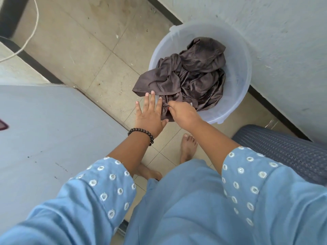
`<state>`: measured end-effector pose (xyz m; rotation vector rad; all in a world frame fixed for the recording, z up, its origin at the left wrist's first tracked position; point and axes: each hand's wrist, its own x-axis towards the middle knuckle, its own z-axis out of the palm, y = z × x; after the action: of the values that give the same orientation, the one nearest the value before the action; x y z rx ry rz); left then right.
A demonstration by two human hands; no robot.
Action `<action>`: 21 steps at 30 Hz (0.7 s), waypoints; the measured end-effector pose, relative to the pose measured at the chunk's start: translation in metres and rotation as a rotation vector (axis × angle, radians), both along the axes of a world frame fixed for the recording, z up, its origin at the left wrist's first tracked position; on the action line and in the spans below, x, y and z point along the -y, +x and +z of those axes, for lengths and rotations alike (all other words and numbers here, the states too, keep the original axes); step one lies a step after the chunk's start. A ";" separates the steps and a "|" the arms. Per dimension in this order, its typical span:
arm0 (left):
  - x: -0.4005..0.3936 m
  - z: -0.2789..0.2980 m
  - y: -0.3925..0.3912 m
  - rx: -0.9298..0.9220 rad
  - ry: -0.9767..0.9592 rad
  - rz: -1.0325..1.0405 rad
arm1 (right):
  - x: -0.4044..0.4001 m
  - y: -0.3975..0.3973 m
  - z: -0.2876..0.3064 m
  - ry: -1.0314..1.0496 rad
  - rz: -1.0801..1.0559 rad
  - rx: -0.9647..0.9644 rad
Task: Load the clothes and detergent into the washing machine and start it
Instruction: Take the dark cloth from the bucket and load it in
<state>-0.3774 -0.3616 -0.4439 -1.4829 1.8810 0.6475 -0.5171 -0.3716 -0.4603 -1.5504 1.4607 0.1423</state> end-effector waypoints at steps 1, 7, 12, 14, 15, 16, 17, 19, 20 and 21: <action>0.003 0.005 -0.001 -0.046 -0.012 0.028 | 0.000 -0.003 0.008 -0.021 -0.042 0.017; 0.018 0.045 -0.011 -0.260 -0.134 0.151 | -0.012 -0.014 0.055 -0.140 -0.249 0.113; 0.024 0.098 -0.019 -0.359 -0.265 0.149 | -0.020 -0.017 0.104 -0.238 -0.379 0.181; 0.024 0.125 -0.021 -0.422 -0.315 0.212 | -0.019 -0.019 0.128 -0.276 -0.406 0.210; 0.023 0.137 -0.021 -0.456 -0.339 0.246 | -0.019 -0.022 0.139 -0.295 -0.418 0.229; 0.023 0.152 -0.021 -0.495 -0.366 0.280 | -0.018 -0.025 0.154 -0.320 -0.429 0.248; 0.022 0.166 -0.021 -0.530 -0.382 0.314 | -0.017 -0.029 0.168 -0.342 -0.438 0.260; 0.021 0.197 -0.021 -0.605 -0.392 0.352 | -0.015 -0.037 0.199 -0.390 -0.436 0.276; 0.021 0.209 -0.021 -0.646 -0.385 0.360 | -0.013 -0.040 0.212 -0.410 -0.427 0.285; 0.020 0.224 -0.020 -0.692 -0.379 0.363 | -0.012 -0.043 0.228 -0.435 -0.414 0.296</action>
<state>-0.3975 -0.3819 -0.2195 -2.0588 2.3570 1.1330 -0.5596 -0.3598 -0.2319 -1.4811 1.5989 -0.6598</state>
